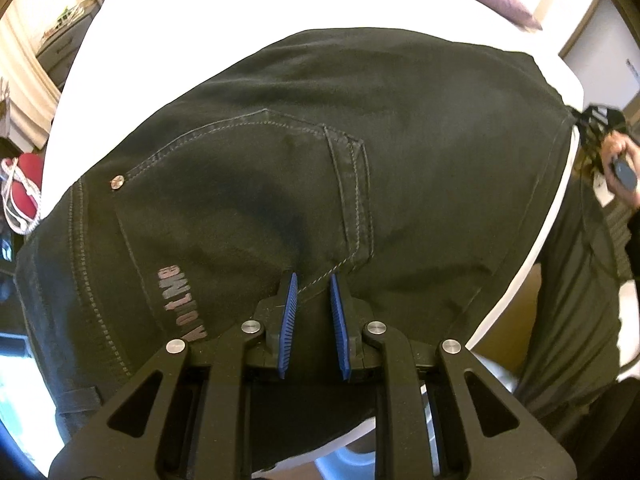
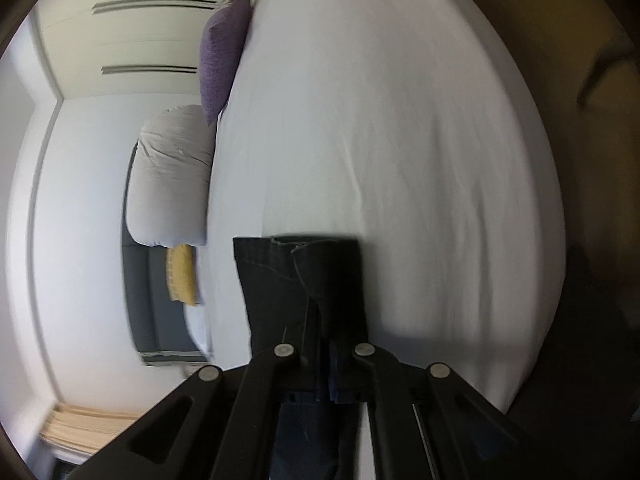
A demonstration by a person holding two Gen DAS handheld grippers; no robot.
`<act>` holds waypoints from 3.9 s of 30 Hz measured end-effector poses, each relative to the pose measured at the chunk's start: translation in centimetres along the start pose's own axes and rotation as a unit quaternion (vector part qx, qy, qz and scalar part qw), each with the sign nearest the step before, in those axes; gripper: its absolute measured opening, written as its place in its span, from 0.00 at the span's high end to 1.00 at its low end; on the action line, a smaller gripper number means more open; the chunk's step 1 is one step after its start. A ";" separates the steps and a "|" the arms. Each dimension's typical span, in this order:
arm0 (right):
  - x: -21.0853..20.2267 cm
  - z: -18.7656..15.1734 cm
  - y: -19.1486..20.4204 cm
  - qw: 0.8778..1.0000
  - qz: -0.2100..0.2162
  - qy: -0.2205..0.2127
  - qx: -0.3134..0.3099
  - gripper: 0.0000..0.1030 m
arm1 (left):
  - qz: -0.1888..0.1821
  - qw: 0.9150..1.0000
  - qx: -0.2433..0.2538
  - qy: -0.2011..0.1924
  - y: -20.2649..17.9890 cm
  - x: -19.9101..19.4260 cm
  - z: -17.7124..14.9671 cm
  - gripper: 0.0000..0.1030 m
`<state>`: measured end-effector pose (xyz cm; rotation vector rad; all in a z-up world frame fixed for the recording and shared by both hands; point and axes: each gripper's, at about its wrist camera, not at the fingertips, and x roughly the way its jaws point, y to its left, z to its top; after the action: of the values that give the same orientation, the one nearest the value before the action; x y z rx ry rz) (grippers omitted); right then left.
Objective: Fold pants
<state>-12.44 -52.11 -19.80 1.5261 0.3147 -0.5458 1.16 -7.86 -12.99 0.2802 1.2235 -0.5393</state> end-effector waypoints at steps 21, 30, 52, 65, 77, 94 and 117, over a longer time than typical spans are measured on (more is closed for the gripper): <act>-0.5 1.7 1.3 0.997 -0.021 0.027 -0.065 0.73 | -0.030 0.999 -0.020 -0.020 2.3 -1.2 -1.7 0.84; -4.2 -9.7 6.3 0.969 0.028 0.162 -0.183 0.59 | -0.048 0.998 -0.034 -0.032 3.6 -1.3 -2.2 0.84; 2.0 -30.5 4.4 0.881 0.033 0.445 -0.158 0.42 | -0.082 0.993 -0.067 -0.051 5.7 -1.9 -3.2 0.84; 3.7 -30.9 3.2 0.881 0.025 0.454 -0.128 0.44 | -0.075 0.994 -0.066 -0.050 5.4 -2.0 -3.1 0.84; 3.4 -31.1 3.0 0.875 -0.011 0.444 -0.193 0.97 | -0.066 0.996 -0.038 -0.037 4.7 -2.3 -2.8 0.84; 2.6 -20.5 0.3 0.946 0.062 0.315 -0.050 0.87 | -0.079 0.995 -0.046 -0.039 5.6 -2.2 -3.2 0.84; 1.3 -19.8 1.6 0.951 0.033 0.291 -0.099 0.58 | -0.080 0.995 -0.048 -0.040 5.8 -2.0 -3.5 0.84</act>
<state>-7.71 -32.81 -19.88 1.4700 0.7465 0.0061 0.94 -0.82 -12.74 0.0784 1.1961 -0.6218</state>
